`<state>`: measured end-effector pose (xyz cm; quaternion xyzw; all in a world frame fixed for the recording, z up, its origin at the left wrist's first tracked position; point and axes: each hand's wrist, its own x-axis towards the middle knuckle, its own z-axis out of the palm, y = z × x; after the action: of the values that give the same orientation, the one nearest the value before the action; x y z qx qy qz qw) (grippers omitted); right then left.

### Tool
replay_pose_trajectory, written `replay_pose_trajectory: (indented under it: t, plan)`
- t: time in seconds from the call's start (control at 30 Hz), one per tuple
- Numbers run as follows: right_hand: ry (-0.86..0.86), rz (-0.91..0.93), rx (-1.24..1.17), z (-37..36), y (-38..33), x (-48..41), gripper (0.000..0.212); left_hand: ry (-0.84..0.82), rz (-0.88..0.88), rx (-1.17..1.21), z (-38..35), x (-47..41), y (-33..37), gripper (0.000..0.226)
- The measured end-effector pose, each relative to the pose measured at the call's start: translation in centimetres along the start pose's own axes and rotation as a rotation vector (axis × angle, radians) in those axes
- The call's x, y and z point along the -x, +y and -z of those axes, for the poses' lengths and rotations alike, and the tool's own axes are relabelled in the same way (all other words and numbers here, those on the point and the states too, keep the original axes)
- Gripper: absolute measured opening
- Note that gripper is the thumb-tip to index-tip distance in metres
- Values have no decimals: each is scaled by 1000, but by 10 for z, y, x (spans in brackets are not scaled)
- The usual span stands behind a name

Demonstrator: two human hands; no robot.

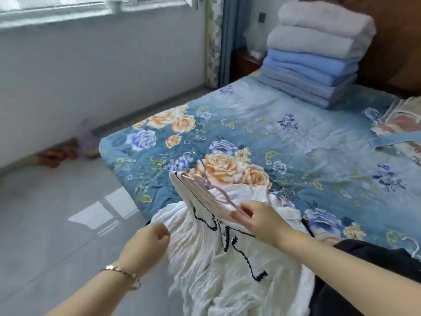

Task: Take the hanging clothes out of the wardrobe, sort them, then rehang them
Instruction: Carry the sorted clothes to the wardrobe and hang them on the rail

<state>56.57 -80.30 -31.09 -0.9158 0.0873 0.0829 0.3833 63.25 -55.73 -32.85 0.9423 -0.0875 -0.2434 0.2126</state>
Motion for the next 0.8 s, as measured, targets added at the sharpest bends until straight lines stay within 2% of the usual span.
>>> replay_pose_trajectory:
  t: [0.17,0.4,0.6,0.8]
  plan:
    - [-55,276,70,-26,-143,36,37,163,122,87,74,110,-74,23]
    - [-250,566,141,-87,-301,83,41,450,388,163,134,247,-157,17]
    - [-473,736,40,-128,-391,131,44,699,676,256,134,359,-194,20]
    - [-718,992,49,-150,-451,201,43,826,978,283,106,477,-192,16]
